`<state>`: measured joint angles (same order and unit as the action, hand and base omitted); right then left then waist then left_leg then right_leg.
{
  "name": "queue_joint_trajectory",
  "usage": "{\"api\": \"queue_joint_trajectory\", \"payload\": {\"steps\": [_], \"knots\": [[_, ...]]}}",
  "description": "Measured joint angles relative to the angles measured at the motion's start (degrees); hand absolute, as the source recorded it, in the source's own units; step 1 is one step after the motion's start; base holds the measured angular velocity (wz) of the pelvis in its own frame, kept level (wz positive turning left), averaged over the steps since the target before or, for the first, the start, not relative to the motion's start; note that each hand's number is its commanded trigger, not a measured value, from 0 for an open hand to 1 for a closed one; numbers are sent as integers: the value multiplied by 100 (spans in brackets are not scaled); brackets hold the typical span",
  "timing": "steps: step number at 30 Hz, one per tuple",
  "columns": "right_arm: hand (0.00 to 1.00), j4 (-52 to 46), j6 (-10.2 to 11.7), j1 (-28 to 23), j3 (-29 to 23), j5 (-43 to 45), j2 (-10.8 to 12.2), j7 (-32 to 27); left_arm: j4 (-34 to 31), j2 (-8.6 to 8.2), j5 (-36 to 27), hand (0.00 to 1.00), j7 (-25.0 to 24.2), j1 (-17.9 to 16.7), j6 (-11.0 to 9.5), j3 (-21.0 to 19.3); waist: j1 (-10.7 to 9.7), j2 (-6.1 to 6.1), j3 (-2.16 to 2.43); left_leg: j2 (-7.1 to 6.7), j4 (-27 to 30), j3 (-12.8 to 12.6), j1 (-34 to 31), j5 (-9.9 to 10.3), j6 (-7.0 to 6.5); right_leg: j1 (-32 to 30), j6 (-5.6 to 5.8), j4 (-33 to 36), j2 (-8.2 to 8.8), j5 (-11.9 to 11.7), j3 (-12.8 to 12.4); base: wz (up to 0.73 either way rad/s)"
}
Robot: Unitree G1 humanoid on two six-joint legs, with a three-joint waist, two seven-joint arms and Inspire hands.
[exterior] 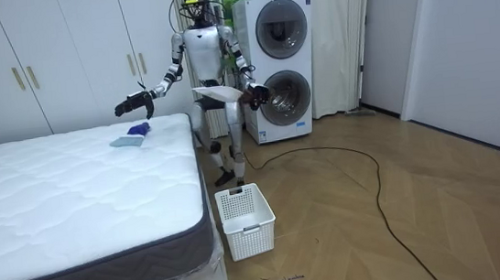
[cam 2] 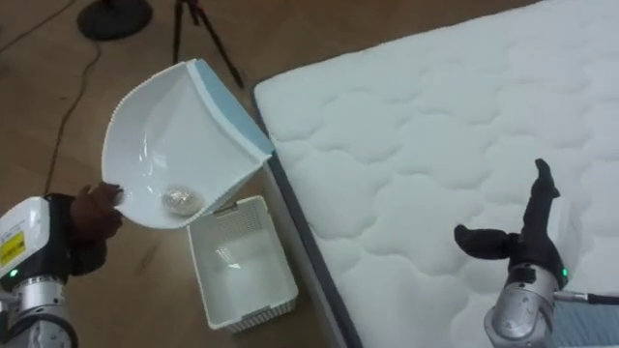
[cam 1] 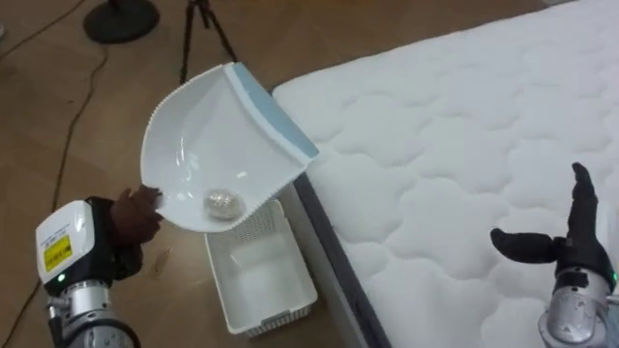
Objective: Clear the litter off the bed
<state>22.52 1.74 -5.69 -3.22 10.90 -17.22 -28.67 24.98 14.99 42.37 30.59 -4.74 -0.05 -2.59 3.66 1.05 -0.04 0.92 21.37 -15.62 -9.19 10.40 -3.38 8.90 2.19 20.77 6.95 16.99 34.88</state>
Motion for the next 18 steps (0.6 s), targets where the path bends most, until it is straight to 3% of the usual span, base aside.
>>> {"api": "queue_joint_trajectory", "payload": {"steps": [3,5,6,7,8,11,13,14,15,16,18], "knots": [[0,0,4,4,40,-16,5,2,-101,0,55,100,13,-2,-4,0,130,-32,11,-60,-72,250,102,-2,-6,-201,7,559,72,-21,-442,28],[0,-2,22,40,129,-34,18,3,-139,-19,77,100,27,-8,4,-14,211,-113,-6,-59,-120,587,64,-14,10,-662,-55,325,-53,116,-1253,12],[0,-1,18,33,153,-26,19,2,-144,-27,105,100,27,-8,1,-14,213,-126,-8,-69,-112,654,52,-18,17,-804,-58,203,-58,111,-1385,35],[0,2,13,16,205,-26,14,-14,-146,-34,110,100,27,-7,-13,-12,155,-136,-15,-96,-59,784,34,-26,24,-1037,-64,-62,-48,-141,-1653,75],[0,17,7,-25,202,-29,14,-65,-156,-62,98,100,25,-26,-48,15,42,-151,11,-157,-42,924,8,-57,31,-974,-120,-131,-49,-252,-1642,87],[0,18,4,-23,214,-73,-8,-137,-355,-48,74,100,24,-22,-182,41,-43,-108,-2,-235,-79,966,-26,-99,-25,-738,-64,-273,6,-271,-1314,66],[0,17,6,-34,234,-74,-3,-127,-511,-49,56,100,24,-18,-203,42,-29,-56,10,-308,-76,1112,-14,-89,-62,-634,-20,-311,-23,-282,-1276,53],[0,12,11,-28,269,-71,-1,-124,-591,-45,52,100,25,-18,-209,41,-21,16,-5,-392,-67,1264,-30,-96,-95,-582,-3,-321,-19,-279,-1296,61],[0,7,16,-27,296,-72,-1,-121,-591,-46,45,100,24,-18,-234,44,-32,84,11,-460,-59,1382,-34,-100,-128,-579,17,-310,-16,-280,-1425,62],[0,5,25,-27,302,-73,-1,-118,-590,-46,46,100,22,-27,-235,47,-29,100,11,-478,-50,1438,-38,-94,-139,-579,41,-292,-25,-295,-1483,51],[0,3,29,-63,304,-58,-1,-109,-579,-35,56,100,8,-69,-234,48,-69,79,-5,-539,-15,1817,-13,-79,-165,-607,43,-206,-111,-379,-1780,62]]}}
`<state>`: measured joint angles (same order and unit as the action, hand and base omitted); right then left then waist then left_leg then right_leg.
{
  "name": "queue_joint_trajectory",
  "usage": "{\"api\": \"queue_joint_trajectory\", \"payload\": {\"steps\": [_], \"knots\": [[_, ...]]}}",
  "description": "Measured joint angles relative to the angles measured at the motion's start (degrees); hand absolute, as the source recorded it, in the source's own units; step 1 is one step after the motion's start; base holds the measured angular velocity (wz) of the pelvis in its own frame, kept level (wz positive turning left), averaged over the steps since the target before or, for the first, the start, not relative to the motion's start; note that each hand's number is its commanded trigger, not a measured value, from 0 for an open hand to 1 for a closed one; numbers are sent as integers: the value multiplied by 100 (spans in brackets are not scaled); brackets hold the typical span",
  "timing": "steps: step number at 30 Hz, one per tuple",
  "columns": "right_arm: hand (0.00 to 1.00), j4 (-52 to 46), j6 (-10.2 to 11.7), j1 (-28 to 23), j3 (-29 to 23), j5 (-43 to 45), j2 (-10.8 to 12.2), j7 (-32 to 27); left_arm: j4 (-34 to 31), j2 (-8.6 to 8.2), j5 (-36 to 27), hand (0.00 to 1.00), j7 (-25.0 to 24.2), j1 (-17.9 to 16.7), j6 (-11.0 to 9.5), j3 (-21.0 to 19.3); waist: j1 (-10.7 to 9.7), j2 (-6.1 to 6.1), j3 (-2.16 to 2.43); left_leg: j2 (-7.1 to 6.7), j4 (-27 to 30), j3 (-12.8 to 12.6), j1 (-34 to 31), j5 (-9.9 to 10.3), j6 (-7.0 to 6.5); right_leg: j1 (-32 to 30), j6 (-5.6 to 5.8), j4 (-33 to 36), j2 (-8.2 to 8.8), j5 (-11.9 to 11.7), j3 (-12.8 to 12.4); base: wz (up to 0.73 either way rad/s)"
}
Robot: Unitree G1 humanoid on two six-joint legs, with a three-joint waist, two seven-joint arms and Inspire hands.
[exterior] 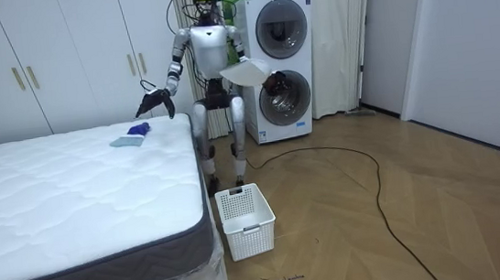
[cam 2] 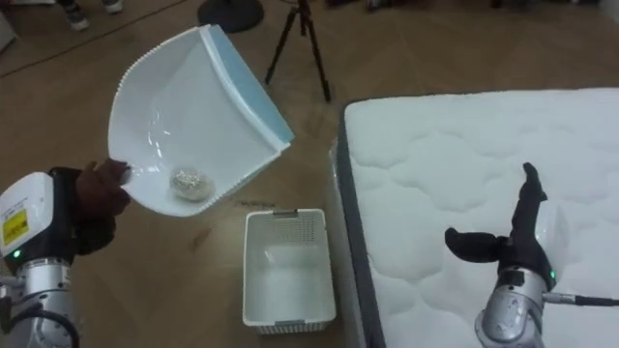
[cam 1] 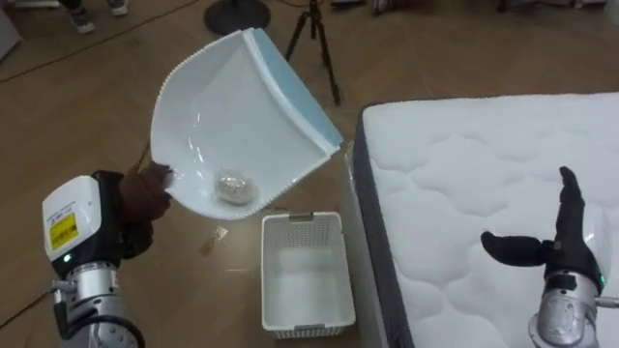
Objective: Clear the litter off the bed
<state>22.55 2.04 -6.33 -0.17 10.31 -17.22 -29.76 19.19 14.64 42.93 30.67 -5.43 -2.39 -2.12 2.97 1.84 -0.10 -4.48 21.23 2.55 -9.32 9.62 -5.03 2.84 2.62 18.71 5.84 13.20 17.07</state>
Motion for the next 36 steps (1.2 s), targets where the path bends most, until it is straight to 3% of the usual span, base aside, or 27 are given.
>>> {"api": "queue_joint_trajectory", "payload": {"steps": [1,2,3,4,5,6,7,10,13,14,15,17,21,24,30,32,36], "knots": [[0,0,1,-23,-3,6,0,4,1,4,7,100,-1,2,0,-1,-23,-1,-1,-23,-10,97,6,5,-8,-11,12,-2,-26,6,-111,67],[0,-2,2,-39,-2,7,0,34,6,8,0,100,0,2,1,-6,1,1,-5,-25,-41,208,4,-6,-5,-183,18,-32,-98,24,-478,43],[0,-1,1,-42,2,6,1,45,18,8,-10,100,0,1,2,-4,13,-5,-12,-25,-57,251,7,-20,-3,-275,23,-59,-119,18,-583,45],[0,-1,1,-47,13,7,6,47,69,9,-46,100,-1,1,0,10,36,-21,-33,-26,-50,324,21,-30,3,-487,39,-187,-162,-78,-765,47],[0,0,6,-46,39,7,16,44,161,20,-74,100,-1,-3,-2,11,36,0,-54,-52,-37,351,64,-27,9,-631,12,-357,-183,-437,-877,47],[0,23,29,-51,51,22,12,42,226,9,-78,100,-2,-9,-3,10,28,-15,-76,-56,-31,400,96,-13,18,-671,-90,-324,-206,-585,-885,37],[0,66,76,-46,74,69,14,39,273,9,-80,100,-2,-64,-3,4,56,-37,-61,-43,-41,425,86,23,52,-617,-91,-313,-221,-585,-826,23],[0,66,127,-29,86,117,12,70,342,16,-83,100,-1,-73,1,7,52,-79,-76,-35,-16,540,-29,59,105,-610,-164,-403,-301,-560,-675,21],[0,61,127,-29,106,113,7,116,342,13,-75,100,3,-69,16,36,-19,-71,-70,13,284,444,-193,210,120,-653,-189,-207,-305,-341,-573,29],[0,60,148,-15,108,122,2,116,342,16,-70,100,10,-60,10,39,-40,-50,-65,101,473,194,-310,314,106,-789,-195,51,-300,-194,-594,20],[0,69,195,9,111,123,-9,114,359,18,-71,100,23,-59,14,37,-49,-42,-69,134,683,122,-407,423,114,-907,-208,279,-302,-67,-601,8],[0,187,256,66,133,121,-11,115,530,18,-73,100,48,-59,23,40,-32,-43,-77,177,851,96,-470,537,117,-990,-215,455,-318,31,-637,-5],[0,807,405,106,159,120,-34,115,1160,62,-118,100,149,39,42,87,-79,-75,-98,176,849,97,-543,567,121,-1078,-217,531,-303,67,-611,4],[0,1078,411,115,295,121,-36,112,1709,247,-224,100,250,289,56,205,-134,-131,-122,162,869,88,-835,523,131,-1410,-221,658,-285,68,-619,-1],[0,1471,465,417,401,129,-36,108,2500,648,-405,100,297,1296,-4,690,-386,-288,-215,58,1083,117,-1541,428,73,-2153,-215,1049,-137,93,-571,8],[0,1852,593,640,572,178,-40,113,2788,954,-395,100,297,1645,-17,1021,-581,-339,-249,34,1157,108,-1653,430,56,-2274,-183,1153,-91,116,-557,4],[0,1959,609,719,597,337,-112,117,2905,1241,-408,100,297,2108,-60,1405,-753,-509,-309,-36,1325,67,-2000,431,2,-2688,-148,1467,19,161,-596,-2]]}}
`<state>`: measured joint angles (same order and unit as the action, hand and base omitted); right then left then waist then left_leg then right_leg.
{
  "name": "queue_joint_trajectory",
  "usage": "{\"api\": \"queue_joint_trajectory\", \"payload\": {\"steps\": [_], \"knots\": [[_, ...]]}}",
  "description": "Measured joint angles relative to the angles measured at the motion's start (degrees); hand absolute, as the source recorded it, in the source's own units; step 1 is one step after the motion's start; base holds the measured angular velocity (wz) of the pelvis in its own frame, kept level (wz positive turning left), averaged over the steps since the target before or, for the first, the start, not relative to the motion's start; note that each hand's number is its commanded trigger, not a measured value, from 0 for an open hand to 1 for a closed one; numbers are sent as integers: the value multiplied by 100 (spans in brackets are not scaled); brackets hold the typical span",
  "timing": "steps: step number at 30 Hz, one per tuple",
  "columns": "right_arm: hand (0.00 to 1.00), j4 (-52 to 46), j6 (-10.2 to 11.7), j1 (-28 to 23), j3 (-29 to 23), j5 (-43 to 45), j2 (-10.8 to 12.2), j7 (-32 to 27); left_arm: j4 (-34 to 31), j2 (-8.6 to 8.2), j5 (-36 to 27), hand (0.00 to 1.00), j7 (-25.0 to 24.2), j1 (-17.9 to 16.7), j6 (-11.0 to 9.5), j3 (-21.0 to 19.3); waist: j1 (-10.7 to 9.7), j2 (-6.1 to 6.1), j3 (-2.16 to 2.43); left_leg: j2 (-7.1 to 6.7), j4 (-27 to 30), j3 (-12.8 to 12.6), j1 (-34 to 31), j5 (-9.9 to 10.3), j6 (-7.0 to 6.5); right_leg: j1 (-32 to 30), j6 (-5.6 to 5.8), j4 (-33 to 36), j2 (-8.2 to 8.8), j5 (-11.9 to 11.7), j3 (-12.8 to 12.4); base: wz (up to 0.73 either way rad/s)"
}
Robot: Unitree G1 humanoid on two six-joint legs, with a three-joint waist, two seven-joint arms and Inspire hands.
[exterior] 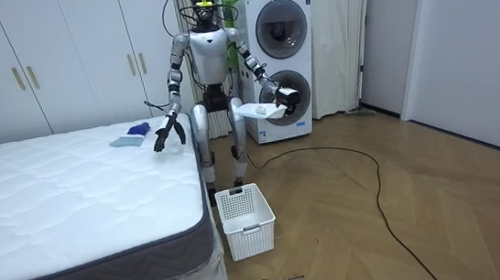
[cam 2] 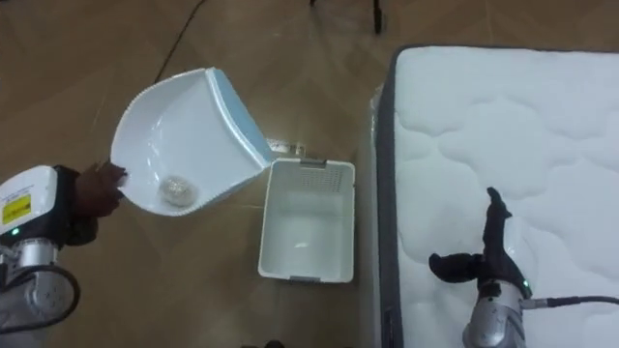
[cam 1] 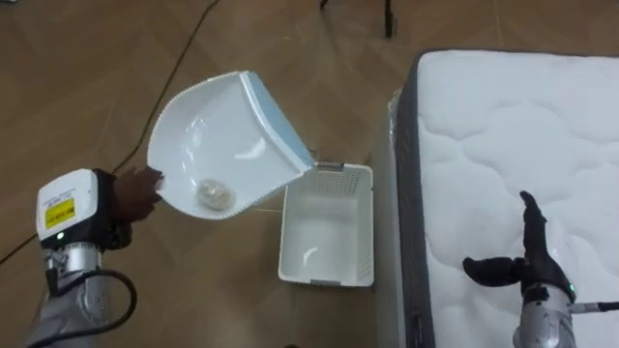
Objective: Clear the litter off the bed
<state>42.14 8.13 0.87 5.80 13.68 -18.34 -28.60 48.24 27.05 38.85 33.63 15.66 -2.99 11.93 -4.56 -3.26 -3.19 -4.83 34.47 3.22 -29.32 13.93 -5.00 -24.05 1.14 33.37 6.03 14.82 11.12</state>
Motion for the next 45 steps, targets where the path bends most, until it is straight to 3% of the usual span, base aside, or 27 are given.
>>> {"api": "queue_joint_trajectory", "payload": {"steps": [2,3,5,8,10,14,16,18,25,29,35,39,45], "knots": [[0,-1,-6,50,175,37,-27,30,174,261,11,100,-21,336,11,392,-52,-42,-10,-55,61,-146,-219,-25,-40,-399,1,347,140,49,-36,-17],[0,-2,-6,48,216,40,-31,56,229,310,16,100,-30,403,10,491,-102,-56,-10,-93,62,-160,-243,-37,-55,-457,8,426,204,82,-36,0],[0,-2,-12,46,237,82,-65,107,284,398,89,100,-45,517,54,753,-296,-234,-19,-204,73,-171,-358,-66,-98,-627,32,587,326,151,-28,9],[0,-7,-18,38,274,316,-172,146,283,466,323,100,-89,506,103,877,-309,-414,-16,-221,61,-357,-446,-75,-118,-872,55,746,361,169,-196,-21],[0,-25,-11,74,315,514,-224,142,284,518,416,100,-128,506,176,949,-384,-472,-15,-249,63,-438,-460,-79,-128,-952,59,868,421,223,-234,-8],[0,-51,11,133,424,699,-261,135,305,778,709,100,-266,507,279,1149,-606,-515,-13,-275,103,-564,-550,-78,-127,-1136,9,1072,487,334,-327,-3],[0,-184,13,117,438,819,-296,141,337,826,920,100,-399,515,355,1274,-658,-583,12,-276,144,-614,-593,-76,-126,-1217,7,1154,488,361,-381,-7],[0,-328,5,98,470,918,-395,147,335,833,1112,100,-550,522,415,1430,-732,-716,8,-290,151,-662,-605,-76,-127,-1272,31,1209,486,380,-484,-5],[0,-721,-20,32,537,934,-456,215,333,902,1424,100,-975,531,641,1528,-778,-801,28,-283,68,-950,-544,-71,-120,-1448,1,1369,489,486,-737,-12],[0,-730,-20,24,642,930,-470,198,338,1003,1422,100,-1305,554,793,1540,-809,-820,31,-159,18,-1233,-494,-59,-123,-1444,-19,1358,458,511,-775,-4],[0,-795,-22,10,651,914,-523,142,365,1121,1424,100,-1670,653,1018,1726,-826,-931,21,-135,51,-1264,-497,-11,-119,-1469,-16,1443,450,527,-793,0],[0,-871,-31,29,660,918,-542,130,459,1207,1426,100,-1850,854,1024,1766,-873,-1017,13,-142,83,-1285,-501,-9,-117,-1492,-28,1481,466,542,-809,0],[0,-906,-30,37,688,907,-568,191,530,1300,1410,100,-2060,1089,1057,1831,-908,-1030,12,-151,92,-1391,-435,-8,-116,-1498,-20,1569,473,598,-907,-3]]}}
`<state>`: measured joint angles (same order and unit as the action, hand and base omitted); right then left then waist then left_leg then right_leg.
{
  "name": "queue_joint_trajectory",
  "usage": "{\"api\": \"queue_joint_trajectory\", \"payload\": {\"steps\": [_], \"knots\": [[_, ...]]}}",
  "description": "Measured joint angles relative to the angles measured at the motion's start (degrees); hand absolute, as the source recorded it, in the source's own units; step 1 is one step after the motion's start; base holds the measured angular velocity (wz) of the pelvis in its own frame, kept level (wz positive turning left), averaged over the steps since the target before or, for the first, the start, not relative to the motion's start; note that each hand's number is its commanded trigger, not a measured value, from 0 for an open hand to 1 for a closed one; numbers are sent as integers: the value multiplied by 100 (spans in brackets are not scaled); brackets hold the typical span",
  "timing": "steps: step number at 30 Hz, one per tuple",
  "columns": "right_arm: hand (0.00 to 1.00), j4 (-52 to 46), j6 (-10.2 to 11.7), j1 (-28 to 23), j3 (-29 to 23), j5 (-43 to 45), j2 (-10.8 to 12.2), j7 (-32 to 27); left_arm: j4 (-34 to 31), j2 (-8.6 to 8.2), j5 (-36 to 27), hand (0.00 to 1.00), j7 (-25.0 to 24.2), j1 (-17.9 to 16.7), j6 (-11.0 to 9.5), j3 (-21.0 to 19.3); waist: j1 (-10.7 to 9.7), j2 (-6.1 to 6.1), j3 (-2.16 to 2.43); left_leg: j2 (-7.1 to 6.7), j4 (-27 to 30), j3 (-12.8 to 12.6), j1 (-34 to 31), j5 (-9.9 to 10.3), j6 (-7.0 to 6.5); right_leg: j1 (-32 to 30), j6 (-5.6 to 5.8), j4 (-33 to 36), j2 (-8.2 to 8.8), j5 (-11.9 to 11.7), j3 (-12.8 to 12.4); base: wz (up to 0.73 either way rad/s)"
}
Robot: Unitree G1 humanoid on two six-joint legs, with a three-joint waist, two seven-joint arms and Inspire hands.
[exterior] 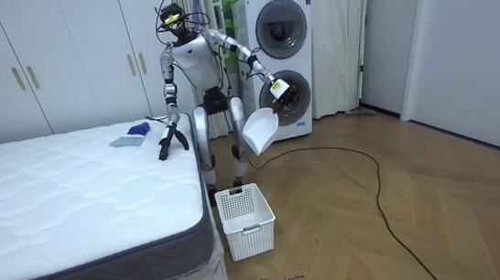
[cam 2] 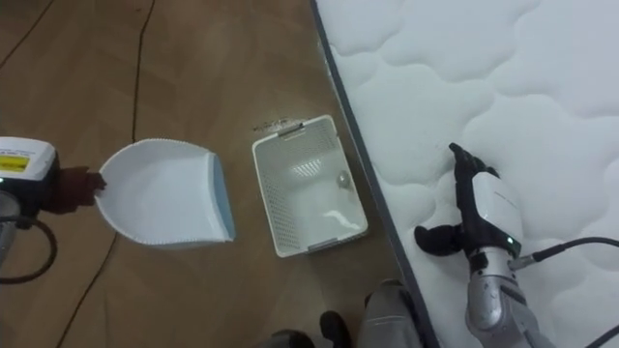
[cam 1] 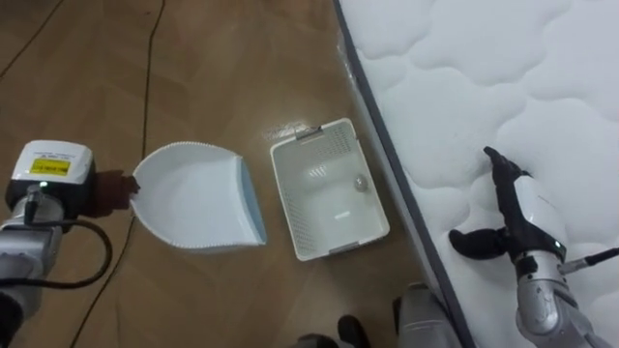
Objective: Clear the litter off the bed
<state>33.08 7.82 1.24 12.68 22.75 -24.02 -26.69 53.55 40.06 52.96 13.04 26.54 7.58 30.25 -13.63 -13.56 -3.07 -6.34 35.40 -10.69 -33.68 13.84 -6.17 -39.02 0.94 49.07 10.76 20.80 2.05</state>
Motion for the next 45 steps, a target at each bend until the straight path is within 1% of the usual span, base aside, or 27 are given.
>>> {"api": "queue_joint_trajectory", "payload": {"steps": [3,5,12,15,17,18,19,21,22,23,24,25,26,28,29,31,33,34,36,37,39,40,41,42,43,44,45], "knots": [[0,-73,0,-5,37,1,-34,3,60,108,-29,100,-45,45,0,25,-5,-49,-4,72,-14,-158,29,29,-11,1,0,-19,-27,0,-31,-8],[0,-81,0,-8,80,-18,-67,-3,82,167,-131,100,-85,71,0,41,-4,-59,-4,83,-11,-173,30,36,-12,1,1,-22,-36,1,-38,0],[0,-93,0,-11,82,-20,-69,-19,181,179,-486,100,-84,96,1,43,-30,-93,-21,91,-8,-180,33,69,-14,1,1,-26,-31,12,-32,0],[0,-146,2,-19,87,-22,-73,-21,189,179,-893,100,-52,96,-1,46,-28,-81,-29,99,-8,-198,43,78,-17,0,2,-36,-45,13,-52,-4],[0,-125,18,-12,120,-15,-76,-16,170,167,-1014,100,64,53,-10,45,17,-14,-53,129,-13,-252,98,101,-6,12,6,-54,-104,9,-171,-19],[0,-116,24,-8,143,-18,-75,-8,155,167,-1024,100,114,1,-21,45,26,15,-51,152,-12,-291,118,119,-3,10,6,-55,-131,9,-203,-34],[0,-124,37,-9,205,-17,-76,-6,128,165,-1035,100,248,-143,-55,28,51,44,-43,183,-6,-330,151,157,18,3,5,-64,-187,9,-262,-42],[0,-75,58,-3,279,-19,-72,-16,34,123,-1081,100,414,-322,-118,24,186,94,-42,290,-33,-477,229,209,36,-9,-11,-160,-323,-49,-388,-53],[0,3,86,22,357,-20,-73,-31,-41,110,-1124,100,513,-439,-199,23,264,132,-28,335,-87,-546,288,219,51,15,-19,-242,-402,-94,-469,-55],[0,62,86,45,451,-23,-72,-43,-70,100,-1158,100,614,-536,-285,16,345,205,-5,358,-119,-611,338,220,53,24,-26,-285,-447,-120,-537,-45],[0,74,85,50,470,-33,-70,-41,-92,80,-1175,100,684,-603,-319,-21,371,231,8,370,-126,-621,345,224,59,30,-25,-309,-474,-132,-569,-41],[0,69,86,50,491,-54,-66,-40,-188,27,-1226,100,797,-755,-368,-154,435,294,34,369,-155,-619,367,228,68,52,-29,-334,-497,-154,-637,-31],[0,100,88,72,483,-53,-63,-40,-235,-111,-1248,100,855,-854,-393,-330,455,334,32,364,-156,-609,408,229,70,94,-24,-357,-502,-158,-657,-25],[0,267,89,83,482,-52,-16,-41,-313,-281,-1301,100,908,-915,-408,-394,469,393,56,355,-149,-591,471,230,70,178,-20,-387,-500,-160,-652,-4],[0,294,88,93,450,-48,16,-41,-369,-341,-1348,100,910,-930,-470,-402,472,405,59,372,-143,-578,506,230,70,258,0,-465,-501,-172,-625,0],[0,301,84,12,355,-40,68,-45,-542,-355,-1406,100,908,-993,-584,-448,467,414,61,403,-155,-564,599,234,65,416,8,-592,-507,-205,-577,-3],[0,296,69,-111,246,-47,65,-48,-804,-369,-1412,100,911,-1069,-677,-570,510,420,66,460,-213,-540,829,340,51,665,22,-728,-565,-226,-558,-11],[0,296,21,-233,149,-52,70,-54,-1043,-381,-1423,100,926,-1137,-722,-724,539,420,69,491,-228,-502,957,385,54,817,26,-831,-619,-245,-522,-15],[0,294,-45,-451,-66,-173,71,-76,-1544,-402,-1510,100,1137,-1348,-869,-1096,604,456,100,562,-311,-553,1172,424,43,1057,52,-1016,-700,-316,-555,-23],[0,294,-47,-478,-99,-240,71,-90,-1647,-404,-1541,100,1202,-1412,-910,-1187,621,467,103,567,-342,-569,1234,424,42,1117,58,-1053,-715,-340,-579,-27],[0,274,-49,-595,-161,-415,71,-172,-2002,-442,-1738,100,1411,-1685,-993,-1385,631,534,144,567,-508,-669,1506,423,41,1314,87,-1198,-762,-402,-694,-33],[0,244,-51,-643,-192,-428,80,-195,-2077,-495,-1739,100,1425,-1761,-1009,-1448,616,536,148,574,-532,-669,1582,424,41,1381,90,-1262,-777,-430,-693,-42],[0,149,-57,-754,-296,-422,131,-215,-2222,-624,-1727,100,1438,-1891,-1014,-1564,649,564,159,576,-602,-683,1723,423,41,1490,91,-1373,-789,-502,-658,-40],[0,117,-80,-764,-301,-427,158,-216,-2268,-681,-1722,100,1444,-1949,-1032,-1629,681,599,171,584,-624,-714,1771,423,41,1503,88,-1401,-804,-533,-664,-73],[0,51,-128,-757,-298,-430,192,-215,-2281,-802,-1721,100,1486,-2017,-1047,-1716,791,668,186,628,-692,-873,1873,423,41,1504,65,-1457,-833,-640,-647,-88],[0,22,-143,-726,-297,-438,224,-215,-2304,-886,-1723,100,1529,-2090,-1049,-1774,878,708,195,684,-717,-990,1930,427,46,1505,36,-1536,-862,-737,-588,-115],[0,-8,-156,-679,-295,-442,256,-215,-2344,-978,-1708,100,1560,-2195,-1057,-1879,946,729,203,749,-747,-1057,1965,430,50,1503,-8,-1676,-913,-907,-487,-136]]}}
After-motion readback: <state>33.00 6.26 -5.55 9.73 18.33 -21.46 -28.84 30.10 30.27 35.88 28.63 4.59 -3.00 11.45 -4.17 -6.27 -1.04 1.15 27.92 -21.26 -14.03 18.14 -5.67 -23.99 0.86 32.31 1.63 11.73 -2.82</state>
